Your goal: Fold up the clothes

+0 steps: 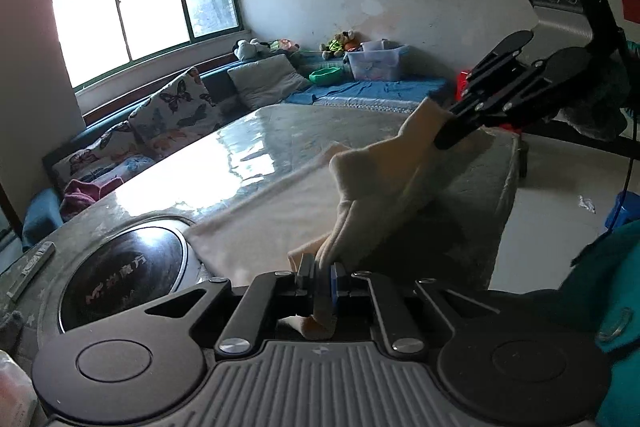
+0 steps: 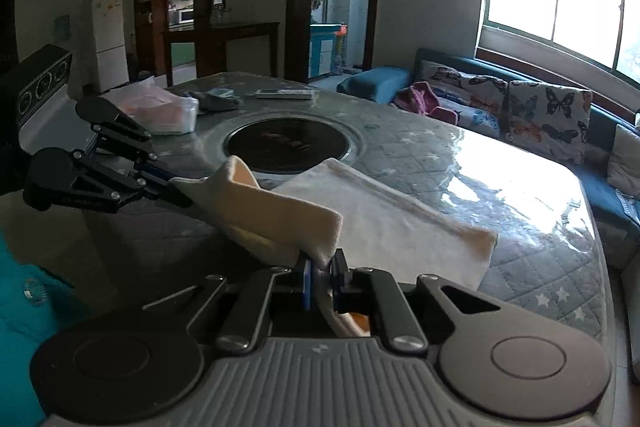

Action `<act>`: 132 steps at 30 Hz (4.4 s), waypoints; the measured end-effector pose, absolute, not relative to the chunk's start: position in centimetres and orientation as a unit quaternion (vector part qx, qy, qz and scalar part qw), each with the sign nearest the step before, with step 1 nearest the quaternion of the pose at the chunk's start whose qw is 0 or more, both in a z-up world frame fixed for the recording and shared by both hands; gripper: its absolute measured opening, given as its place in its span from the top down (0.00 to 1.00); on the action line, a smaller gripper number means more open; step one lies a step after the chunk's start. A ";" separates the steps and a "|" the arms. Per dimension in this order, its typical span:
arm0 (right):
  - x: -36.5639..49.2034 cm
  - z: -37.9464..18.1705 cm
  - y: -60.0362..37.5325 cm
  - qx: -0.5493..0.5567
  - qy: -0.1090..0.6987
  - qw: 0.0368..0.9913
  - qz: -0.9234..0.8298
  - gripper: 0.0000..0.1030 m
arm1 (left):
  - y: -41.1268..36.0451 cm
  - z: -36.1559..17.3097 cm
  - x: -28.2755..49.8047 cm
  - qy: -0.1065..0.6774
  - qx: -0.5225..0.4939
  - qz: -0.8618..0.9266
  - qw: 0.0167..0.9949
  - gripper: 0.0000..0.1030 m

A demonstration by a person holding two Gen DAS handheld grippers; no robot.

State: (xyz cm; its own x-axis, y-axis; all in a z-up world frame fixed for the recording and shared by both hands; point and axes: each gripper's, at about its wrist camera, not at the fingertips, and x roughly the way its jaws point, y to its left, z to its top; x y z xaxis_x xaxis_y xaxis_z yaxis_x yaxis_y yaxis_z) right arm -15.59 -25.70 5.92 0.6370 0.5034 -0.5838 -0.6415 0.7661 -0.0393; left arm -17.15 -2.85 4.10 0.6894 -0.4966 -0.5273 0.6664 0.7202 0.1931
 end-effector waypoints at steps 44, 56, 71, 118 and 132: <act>-0.2 -1.1 -26.8 -0.023 0.328 0.925 0.189 0.79 | -6.3 1.7 2.3 0.297 0.046 -0.224 0.927 0.74; 1.0 -3.2 -28.5 0.010 0.345 0.925 0.158 0.84 | -7.8 -1.5 5.3 0.349 0.009 -0.211 0.913 0.74; 4.6 -3.3 -27.3 -0.010 0.347 0.923 0.163 0.85 | -7.5 -1.2 5.6 0.346 0.003 -0.200 0.917 0.74; -6.3 -6.7 -32.0 0.041 0.310 0.943 0.112 0.00 | -7.8 -1.8 -4.3 0.316 0.000 -0.167 0.934 0.46; -6.1 -6.1 -32.5 0.068 0.301 0.943 0.124 0.00 | -7.3 -0.8 -5.1 0.308 -0.008 -0.163 0.937 0.34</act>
State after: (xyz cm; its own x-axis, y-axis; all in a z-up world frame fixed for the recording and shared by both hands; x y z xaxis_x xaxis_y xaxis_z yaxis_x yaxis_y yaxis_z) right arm -6.09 -32.47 -6.07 0.7888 0.2736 -0.5503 -0.1924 0.9604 0.2018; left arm -5.08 -7.30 -0.85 0.7569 -0.3106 -0.5750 0.3012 0.9466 -0.1148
